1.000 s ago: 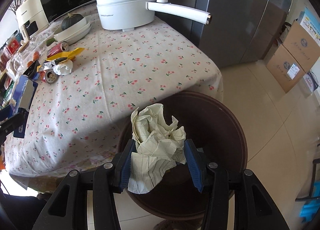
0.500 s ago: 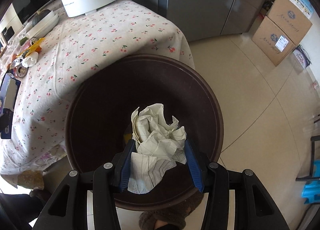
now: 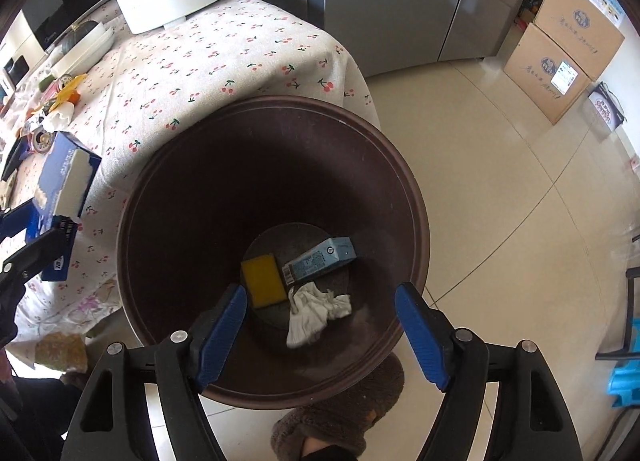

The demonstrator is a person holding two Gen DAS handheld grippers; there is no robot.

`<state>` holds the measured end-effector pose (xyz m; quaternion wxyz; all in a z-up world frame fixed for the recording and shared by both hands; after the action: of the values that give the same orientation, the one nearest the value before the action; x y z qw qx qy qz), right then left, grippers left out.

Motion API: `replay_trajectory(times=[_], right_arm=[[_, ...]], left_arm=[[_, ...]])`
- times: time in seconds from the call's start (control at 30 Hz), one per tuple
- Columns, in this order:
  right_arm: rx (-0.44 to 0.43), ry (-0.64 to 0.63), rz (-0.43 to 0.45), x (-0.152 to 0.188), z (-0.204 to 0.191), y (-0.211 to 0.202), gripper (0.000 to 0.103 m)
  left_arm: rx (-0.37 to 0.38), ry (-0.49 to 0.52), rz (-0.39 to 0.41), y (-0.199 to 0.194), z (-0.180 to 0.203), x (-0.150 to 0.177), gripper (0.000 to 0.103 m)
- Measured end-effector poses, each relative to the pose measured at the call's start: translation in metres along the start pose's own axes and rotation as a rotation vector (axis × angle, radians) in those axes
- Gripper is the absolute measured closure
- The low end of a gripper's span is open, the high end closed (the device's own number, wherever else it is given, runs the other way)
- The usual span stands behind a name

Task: Collect trash
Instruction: 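Open both grippers to drop the box and tissue into the bin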

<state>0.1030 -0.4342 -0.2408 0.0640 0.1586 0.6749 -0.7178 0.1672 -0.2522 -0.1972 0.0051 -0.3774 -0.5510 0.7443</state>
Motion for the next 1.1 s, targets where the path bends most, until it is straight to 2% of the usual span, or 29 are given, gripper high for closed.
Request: replay_trajectory(times=[0.37,0.47,0.5,0.67,1.1], right_arm=[[0.009,0.030,0.000,0.005,0.018,0.000,0.024],[0.009,0.038,0.002,0.005,0.021,-0.001,0.023],[0.009,0.040,0.004,0.005,0.022,-0.001,0.023],[0.008,0.044,0.015,0.003,0.021,-0.005,0.022],[0.010,-0.002,0.069,-0.011,-0.002,-0.023,0.022]], left_arm=[[0.022,0.057,-0.004,0.021,0.023,-0.004,0.041],[-0.017,0.062,-0.014,0.022,0.021,-0.002,0.014],[-0.026,0.060,-0.008,0.021,0.020,-0.002,0.013],[-0.054,0.047,-0.025,0.019,0.010,0.001,0.008],[-0.116,-0.005,-0.020,-0.003,-0.026,0.007,0.006]])
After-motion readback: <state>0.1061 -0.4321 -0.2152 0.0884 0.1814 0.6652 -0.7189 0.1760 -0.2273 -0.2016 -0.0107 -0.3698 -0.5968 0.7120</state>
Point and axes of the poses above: each gripper's, at about its wrist camera, not at the fingertips, and y roughly the way its jaws point, z to its right, x to its underside, the point moved 9 cm from there along y, roughly the way its jaws point
